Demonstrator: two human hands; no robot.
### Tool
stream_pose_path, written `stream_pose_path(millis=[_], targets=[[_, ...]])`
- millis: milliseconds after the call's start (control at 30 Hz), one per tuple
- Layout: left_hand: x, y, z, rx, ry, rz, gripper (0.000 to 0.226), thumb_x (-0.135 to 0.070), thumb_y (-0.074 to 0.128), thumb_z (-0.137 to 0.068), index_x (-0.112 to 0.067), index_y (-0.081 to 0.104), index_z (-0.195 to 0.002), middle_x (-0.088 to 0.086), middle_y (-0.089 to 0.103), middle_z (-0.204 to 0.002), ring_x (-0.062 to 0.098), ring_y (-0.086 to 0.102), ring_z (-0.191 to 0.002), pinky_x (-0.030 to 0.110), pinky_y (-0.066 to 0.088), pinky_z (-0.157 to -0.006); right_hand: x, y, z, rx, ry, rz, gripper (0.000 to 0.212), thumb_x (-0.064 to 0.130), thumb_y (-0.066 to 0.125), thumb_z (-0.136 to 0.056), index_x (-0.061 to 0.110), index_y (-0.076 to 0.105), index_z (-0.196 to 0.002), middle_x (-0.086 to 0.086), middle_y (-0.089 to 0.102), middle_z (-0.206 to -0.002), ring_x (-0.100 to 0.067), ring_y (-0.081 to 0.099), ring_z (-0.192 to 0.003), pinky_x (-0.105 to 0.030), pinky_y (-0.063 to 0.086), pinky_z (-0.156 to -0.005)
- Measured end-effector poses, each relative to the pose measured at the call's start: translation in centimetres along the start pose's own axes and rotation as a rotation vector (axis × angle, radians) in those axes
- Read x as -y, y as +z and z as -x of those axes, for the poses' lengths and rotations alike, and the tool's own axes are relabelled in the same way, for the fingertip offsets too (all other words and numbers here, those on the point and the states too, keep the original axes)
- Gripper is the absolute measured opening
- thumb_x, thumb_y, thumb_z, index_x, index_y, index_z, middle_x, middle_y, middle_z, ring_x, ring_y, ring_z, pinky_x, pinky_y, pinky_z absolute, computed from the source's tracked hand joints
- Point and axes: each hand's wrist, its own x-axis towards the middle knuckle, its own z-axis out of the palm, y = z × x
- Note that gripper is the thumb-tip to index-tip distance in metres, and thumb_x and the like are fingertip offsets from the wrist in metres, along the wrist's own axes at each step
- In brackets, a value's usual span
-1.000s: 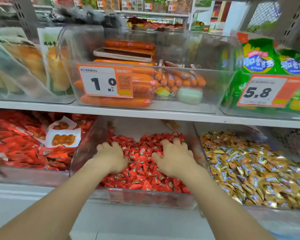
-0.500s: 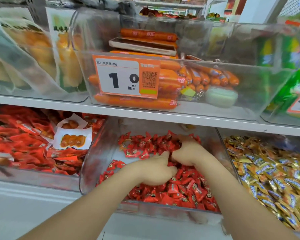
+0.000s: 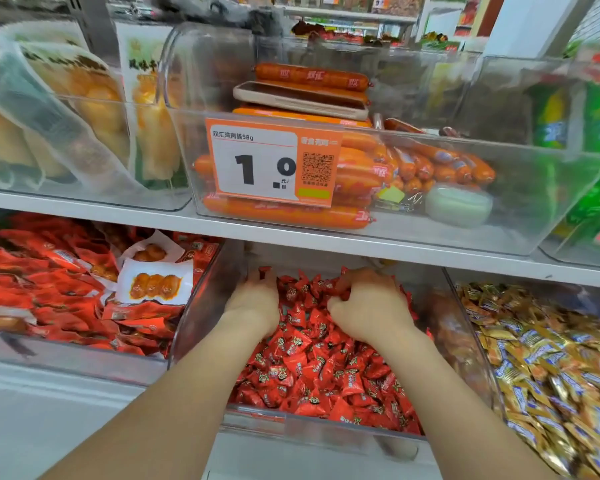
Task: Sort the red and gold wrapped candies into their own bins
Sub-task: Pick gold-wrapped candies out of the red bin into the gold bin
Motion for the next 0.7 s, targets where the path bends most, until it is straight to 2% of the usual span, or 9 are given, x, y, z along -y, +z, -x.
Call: stream_pose_path(millis=[133, 233, 300, 400, 467, 567, 633, 700], targets=[[-0.3, -0.3, -1.4, 0.054, 0.010, -0.087, 0.069, 0.004, 0.063, -0.088, -0.015, 0.043, -0.152, 0.012, 0.032, -0.157, 0.039, 0.045, -0.140, 0.045, 0.048, -0.112, -0.6, 0.2, 0.0, -0.033, -0.042, -0.052, 0.034, 0.046, 0.056, -0.076, 0.025, 0.073, -0.096, 0.002, 0.071, -0.097, -0.030, 0.066, -0.097, -0.040, 0.059, -0.087], [-0.9, -0.7, -1.3, 0.097, 0.030, -0.145, 0.068, 0.005, 0.067, -0.087, -0.009, 0.042, -0.149, 0.016, 0.034, -0.152, 0.039, 0.047, -0.140, 0.042, 0.048, -0.111, -1.1, 0.1, 0.1, -0.030, -0.082, -0.072, 0.021, 0.037, 0.062, -0.082, 0.022, 0.075, -0.089, 0.003, 0.073, -0.088, -0.026, 0.069, -0.087, -0.037, 0.061, -0.078], [-1.0, -0.9, -1.0, 0.087, 0.068, -0.166, 0.059, 0.004, 0.066, -0.088, -0.007, 0.047, -0.143, 0.017, 0.044, -0.145, 0.037, 0.054, -0.133, 0.039, 0.051, -0.107, -1.4, 0.1, 0.0, -0.014, -0.111, -0.067, 0.018, 0.033, 0.064, -0.086, 0.021, 0.077, -0.091, 0.001, 0.074, -0.090, -0.024, 0.070, -0.088, -0.035, 0.060, -0.078], [-0.4, -1.0, -0.3, 0.045, 0.119, -0.144, 0.034, 0.000, 0.059, -0.090, -0.009, 0.063, -0.123, 0.014, 0.065, -0.127, 0.031, 0.066, -0.115, 0.036, 0.057, -0.093, -1.7, -0.2, 0.1, -0.003, -0.124, -0.060, 0.018, 0.032, 0.065, -0.090, 0.020, 0.078, -0.095, 0.002, 0.074, -0.096, -0.023, 0.069, -0.092, -0.033, 0.059, -0.080], [0.3, -1.2, 0.3, 0.040, 0.149, -0.092, 0.028, -0.001, 0.058, -0.091, -0.013, 0.069, -0.114, 0.010, 0.068, -0.121, 0.027, 0.067, -0.108, 0.035, 0.058, -0.090, -1.8, -0.6, 0.2, -0.008, -0.118, -0.071, 0.017, 0.032, 0.066, -0.091, 0.022, 0.078, -0.098, 0.002, 0.073, -0.100, -0.024, 0.069, -0.095, -0.031, 0.058, -0.081], [1.2, -2.5, 1.2, -0.020, 0.146, 0.122, 0.021, -0.004, 0.060, -0.099, -0.016, 0.071, -0.113, 0.007, 0.070, -0.116, 0.023, 0.073, -0.095, 0.032, 0.060, -0.078, -1.8, -1.1, 0.6, -0.028, -0.133, -0.090, 0.015, 0.027, 0.065, -0.092, 0.022, 0.078, -0.098, 0.001, 0.073, -0.097, -0.024, 0.069, -0.091, -0.030, 0.057, -0.078], [1.1, -3.5, 2.1, -0.074, 0.117, 0.475, 0.016, -0.009, 0.063, -0.101, -0.013, 0.070, -0.116, 0.006, 0.070, -0.112, 0.018, 0.077, -0.076, 0.034, 0.064, -0.068, -1.9, -1.2, 0.6, -0.047, -0.154, -0.142, 0.017, 0.021, 0.063, -0.094, 0.022, 0.078, -0.101, 0.003, 0.072, -0.094, -0.021, 0.069, -0.085, -0.031, 0.058, -0.080], [0.6, -4.5, 3.6, -0.072, 0.123, 0.849, 0.011, -0.009, 0.070, -0.098, -0.012, 0.071, -0.109, 0.008, 0.071, -0.109, 0.014, 0.077, -0.069, 0.035, 0.066, -0.068, -1.6, -1.3, 0.5, -0.084, -0.214, -0.294, 0.020, 0.016, 0.063, -0.094, 0.024, 0.077, -0.106, 0.008, 0.072, -0.094, -0.016, 0.069, -0.088, -0.033, 0.058, -0.089]])
